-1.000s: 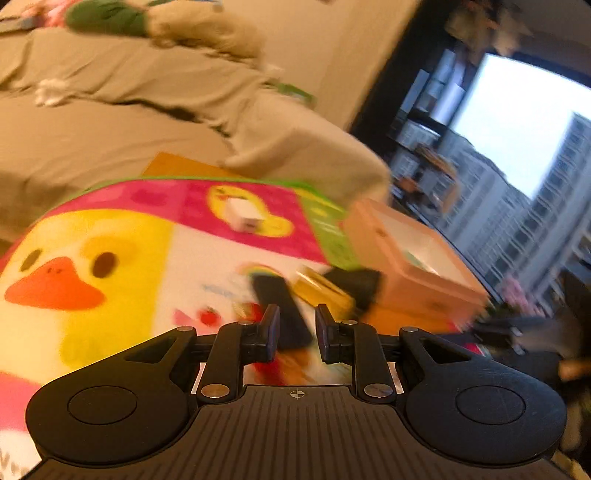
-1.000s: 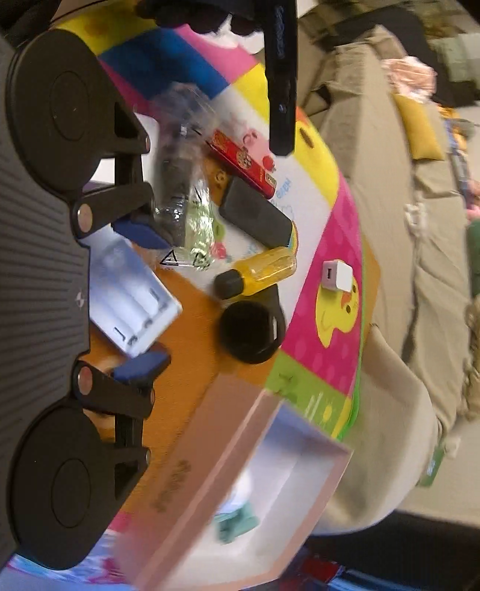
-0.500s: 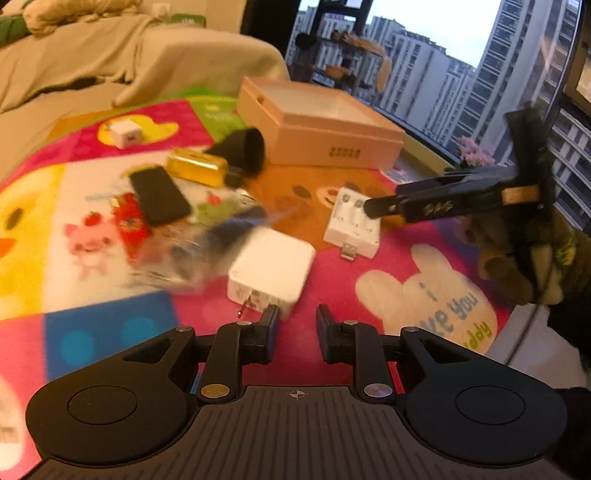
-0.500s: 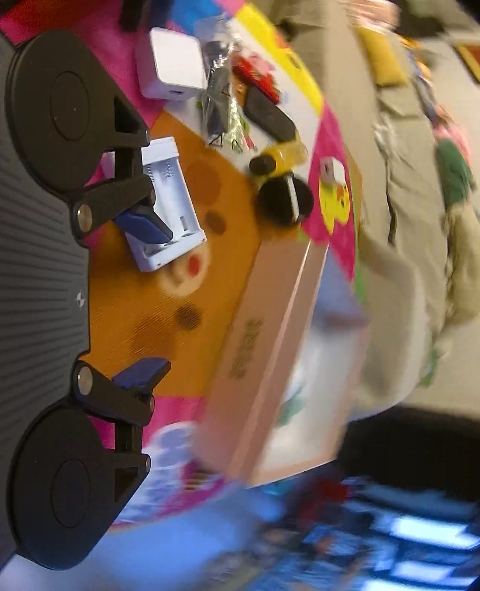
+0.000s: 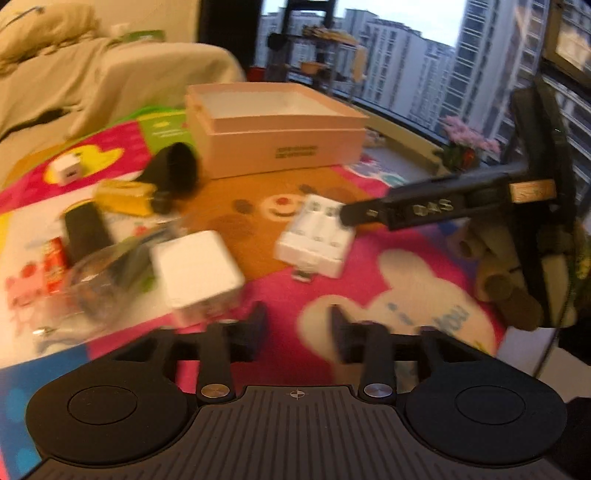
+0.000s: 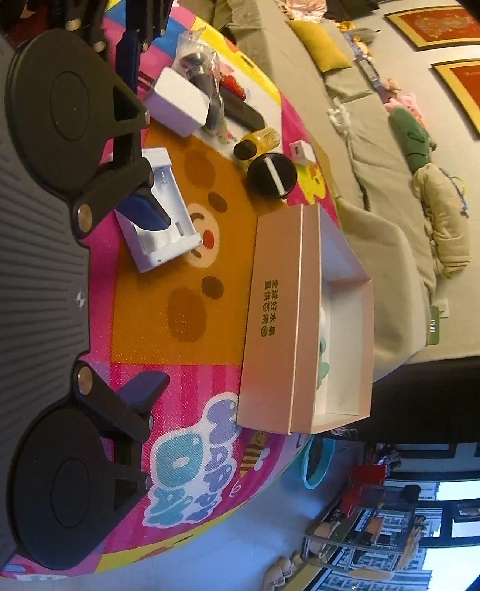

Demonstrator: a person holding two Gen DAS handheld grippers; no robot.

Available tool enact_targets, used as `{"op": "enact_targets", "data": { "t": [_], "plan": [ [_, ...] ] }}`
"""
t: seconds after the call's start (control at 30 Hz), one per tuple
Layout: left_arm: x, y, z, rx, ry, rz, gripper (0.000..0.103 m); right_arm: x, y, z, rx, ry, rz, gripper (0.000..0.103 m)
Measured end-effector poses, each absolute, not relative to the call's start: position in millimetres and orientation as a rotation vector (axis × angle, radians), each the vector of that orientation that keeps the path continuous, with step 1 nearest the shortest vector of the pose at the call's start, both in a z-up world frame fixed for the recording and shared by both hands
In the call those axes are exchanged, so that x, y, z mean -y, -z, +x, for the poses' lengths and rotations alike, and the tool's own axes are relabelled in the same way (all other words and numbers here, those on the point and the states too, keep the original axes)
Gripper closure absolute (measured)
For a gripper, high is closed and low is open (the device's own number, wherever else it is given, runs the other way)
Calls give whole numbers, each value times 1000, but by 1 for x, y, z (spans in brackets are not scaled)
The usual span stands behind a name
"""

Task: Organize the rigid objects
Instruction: 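Grasp the white battery charger with the right tool while the left tool grasps the white charger block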

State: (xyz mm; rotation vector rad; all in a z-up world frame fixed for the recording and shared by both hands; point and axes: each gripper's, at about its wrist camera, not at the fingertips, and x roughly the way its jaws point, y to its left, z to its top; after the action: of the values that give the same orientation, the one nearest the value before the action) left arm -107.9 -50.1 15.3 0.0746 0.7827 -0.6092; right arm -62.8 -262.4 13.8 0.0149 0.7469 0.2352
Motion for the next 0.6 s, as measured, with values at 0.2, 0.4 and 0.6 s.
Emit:
{"op": "enact_targets", "data": {
  "t": [0.2,0.4,0.6],
  "plan": [
    [56,-26,-120,-751,601,71,31,275,-12,-63,-727,-184,88,19],
    [23,-35,-105,-706,332,-17,31,277,-11,-65,-707,-188,111,19],
    [26,-21,-71,-745,321,-96,30,278,-16,-75,-666,-251,120,19]
  ]
}}
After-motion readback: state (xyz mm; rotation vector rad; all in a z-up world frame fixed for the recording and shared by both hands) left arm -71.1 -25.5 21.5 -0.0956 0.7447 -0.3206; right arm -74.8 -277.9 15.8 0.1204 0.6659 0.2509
